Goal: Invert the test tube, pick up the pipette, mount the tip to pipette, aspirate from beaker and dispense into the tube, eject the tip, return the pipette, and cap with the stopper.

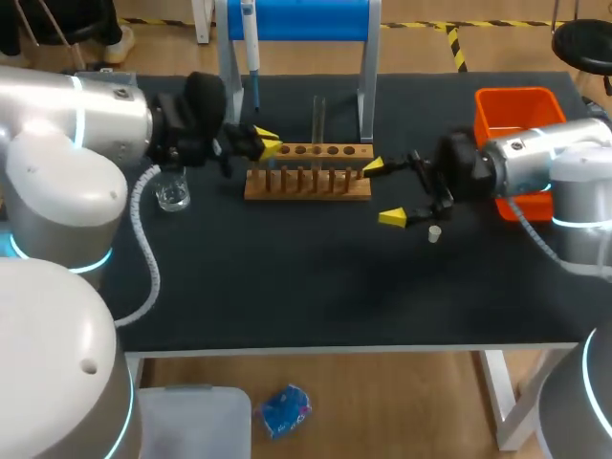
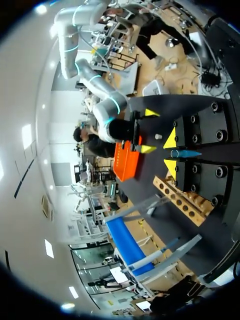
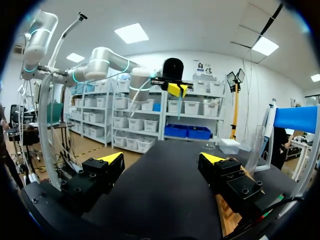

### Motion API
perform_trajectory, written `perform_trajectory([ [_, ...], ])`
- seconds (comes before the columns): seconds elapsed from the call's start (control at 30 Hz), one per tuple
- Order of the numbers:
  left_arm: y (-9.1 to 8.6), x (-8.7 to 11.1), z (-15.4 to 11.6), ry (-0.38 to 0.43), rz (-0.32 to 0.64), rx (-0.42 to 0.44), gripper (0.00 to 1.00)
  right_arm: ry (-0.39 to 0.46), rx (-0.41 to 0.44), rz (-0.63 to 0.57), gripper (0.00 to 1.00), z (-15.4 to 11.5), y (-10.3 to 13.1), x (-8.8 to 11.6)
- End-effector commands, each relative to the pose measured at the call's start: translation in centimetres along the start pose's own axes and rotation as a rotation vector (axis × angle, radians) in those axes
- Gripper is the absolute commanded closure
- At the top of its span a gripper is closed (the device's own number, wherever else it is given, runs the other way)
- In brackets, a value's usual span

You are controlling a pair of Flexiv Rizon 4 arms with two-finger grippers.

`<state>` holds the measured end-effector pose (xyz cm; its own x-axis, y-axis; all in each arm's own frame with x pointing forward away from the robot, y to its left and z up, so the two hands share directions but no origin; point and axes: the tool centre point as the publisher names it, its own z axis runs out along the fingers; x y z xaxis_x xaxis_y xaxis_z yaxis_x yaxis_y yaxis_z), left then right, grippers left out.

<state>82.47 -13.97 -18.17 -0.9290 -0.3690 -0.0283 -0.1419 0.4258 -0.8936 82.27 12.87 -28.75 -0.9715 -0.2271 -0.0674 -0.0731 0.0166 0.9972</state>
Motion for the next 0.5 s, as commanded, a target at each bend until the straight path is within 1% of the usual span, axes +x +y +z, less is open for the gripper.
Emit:
perform_trajectory([
  [0.03, -0.2, 1.1, 3.2, 0.006, 0.006, 0.005, 1.0, -0.022, -0.002, 0.004, 0.0, 1.1, 0.3, 0.2],
  [0.2, -0.5, 2.6, 4.7, 0.03, 0.025, 0.014, 1.0, -0.027, -0.022, 0.013, 0.0, 2.1, 0.3, 0.0],
  [0.27, -0.6, 3.1, 5.3, 0.039, 0.034, 0.039, 1.0, -0.029, -0.032, 0.017, 0.0, 2.5, 0.3, 0.0],
  [0.3, -0.6, 3.3, 5.6, 0.033, 0.053, 0.019, 1.0, -0.029, -0.034, 0.017, 0.0, 2.7, 0.4, -0.1],
  [0.37, -0.5, 3.8, 6.3, 0.04, 0.06, 0.019, 1.0, -0.03, -0.039, 0.017, 0.0, 3.0, 0.6, -0.2],
  [0.4, -0.5, 3.9, 6.6, 0.04, 0.068, 0.002, 1.0, -0.03, -0.041, 0.017, 0.0, 3.2, 0.7, -0.2],
  [0.5, -0.2, 4.2, 7.2, 0.05, 0.066, 0.004, 1.0, -0.025, -0.043, 0.017, 0.0, 3.7, 0.9, -0.4],
])
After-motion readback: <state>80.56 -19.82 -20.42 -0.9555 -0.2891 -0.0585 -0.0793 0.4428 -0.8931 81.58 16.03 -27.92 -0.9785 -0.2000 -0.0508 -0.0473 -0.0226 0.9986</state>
